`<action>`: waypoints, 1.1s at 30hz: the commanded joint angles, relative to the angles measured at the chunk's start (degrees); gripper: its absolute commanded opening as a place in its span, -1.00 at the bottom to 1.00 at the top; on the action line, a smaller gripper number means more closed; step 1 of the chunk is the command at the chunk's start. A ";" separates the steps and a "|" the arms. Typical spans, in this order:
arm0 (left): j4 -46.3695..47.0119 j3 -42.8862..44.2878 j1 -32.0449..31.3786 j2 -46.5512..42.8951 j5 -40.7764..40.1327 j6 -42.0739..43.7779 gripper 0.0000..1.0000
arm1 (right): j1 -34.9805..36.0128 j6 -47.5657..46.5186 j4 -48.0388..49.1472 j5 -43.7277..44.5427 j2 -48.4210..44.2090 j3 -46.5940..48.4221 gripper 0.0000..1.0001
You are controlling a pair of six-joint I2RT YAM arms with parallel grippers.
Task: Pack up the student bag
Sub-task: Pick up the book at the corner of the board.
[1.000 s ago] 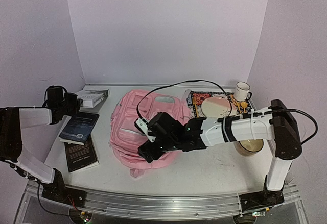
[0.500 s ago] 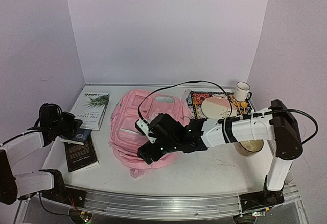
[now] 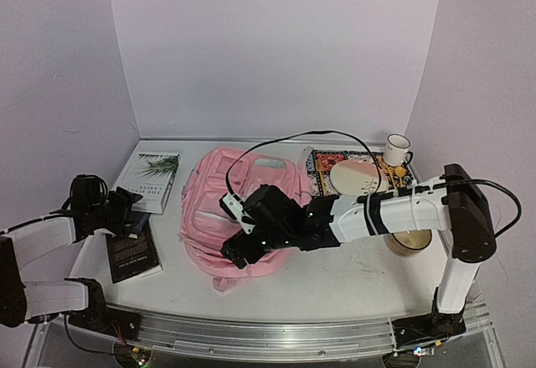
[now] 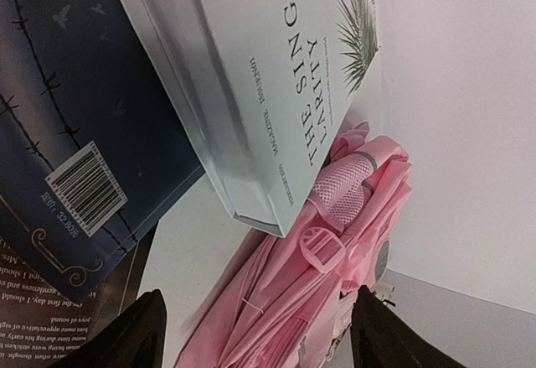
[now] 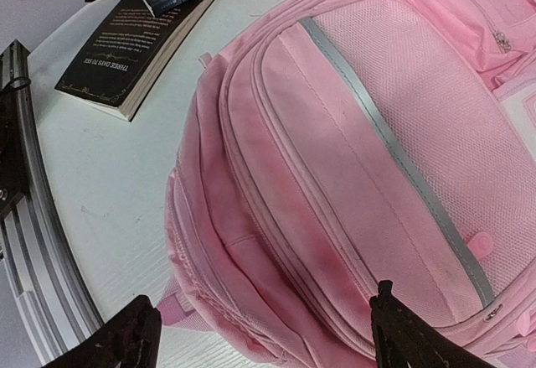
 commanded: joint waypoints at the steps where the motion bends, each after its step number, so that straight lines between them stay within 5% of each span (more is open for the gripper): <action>1: 11.43 -2.60 -4.24 2.00 -5.39 -5.68 0.57 | 0.11 -0.01 0.17 0.58 -2.52 -0.22 0.73; 9: 21.43 -3.39 -9.40 8.61 -13.57 -11.13 0.61 | 0.12 -0.81 0.15 1.50 -2.79 -0.49 0.74; 18: 35.37 -2.08 -10.47 24.42 -12.68 -13.95 0.59 | 0.11 -1.61 0.18 3.88 -3.19 -0.75 0.78; 33: 45.87 -0.46 -10.44 34.17 -21.11 -16.26 0.51 | 0.02 -1.61 0.19 11.75 -4.90 -2.47 0.97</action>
